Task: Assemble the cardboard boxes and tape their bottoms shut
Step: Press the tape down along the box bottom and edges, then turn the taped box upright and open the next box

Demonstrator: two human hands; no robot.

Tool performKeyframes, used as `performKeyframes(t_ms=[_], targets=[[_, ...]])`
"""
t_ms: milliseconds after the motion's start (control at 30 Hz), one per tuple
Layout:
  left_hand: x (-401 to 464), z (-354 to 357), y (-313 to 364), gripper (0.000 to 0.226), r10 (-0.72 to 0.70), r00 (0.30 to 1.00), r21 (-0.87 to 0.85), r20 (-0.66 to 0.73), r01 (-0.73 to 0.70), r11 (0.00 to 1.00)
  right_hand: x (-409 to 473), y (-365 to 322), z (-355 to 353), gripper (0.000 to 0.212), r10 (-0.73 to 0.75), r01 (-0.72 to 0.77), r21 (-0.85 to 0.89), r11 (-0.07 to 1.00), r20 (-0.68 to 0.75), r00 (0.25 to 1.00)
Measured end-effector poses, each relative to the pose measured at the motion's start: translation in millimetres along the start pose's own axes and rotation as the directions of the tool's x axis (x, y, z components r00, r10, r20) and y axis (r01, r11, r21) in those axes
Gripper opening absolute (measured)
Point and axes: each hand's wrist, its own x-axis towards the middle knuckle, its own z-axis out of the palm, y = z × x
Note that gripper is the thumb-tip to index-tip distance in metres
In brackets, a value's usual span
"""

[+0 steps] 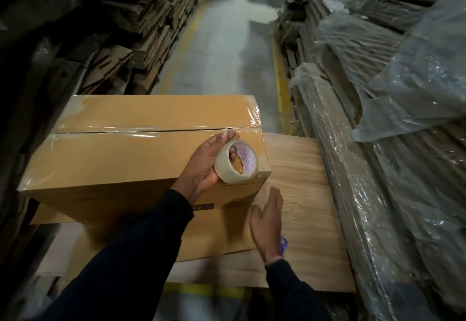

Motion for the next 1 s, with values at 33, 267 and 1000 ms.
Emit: performKeyframes(t_ms=[33, 267, 1000], targets=[[-4.8, 3.3, 0.8, 0.020, 0.007, 1.000, 0.032, 0.016, -0.008, 0.999, 0.1, -20.4, -17.4, 0.058, -0.045, 0.053, 0.065, 0.997, -0.119, 0.992], [-27.0, 34.7, -12.9, 0.032, 0.005, 0.953, 0.490, 0.302, -0.159, 0.857, 19.9, -126.0, -115.4, 0.038, -0.382, 0.391, 0.171, 0.904, -0.084, 0.920], [-4.5, 98.5, -76.1, 0.035, 0.039, 0.918, 0.592, 0.394, -0.287, 0.753, 44.5, -55.6, -183.9, 0.023, -0.067, 0.072, 0.673, 0.736, -0.033, 0.997]])
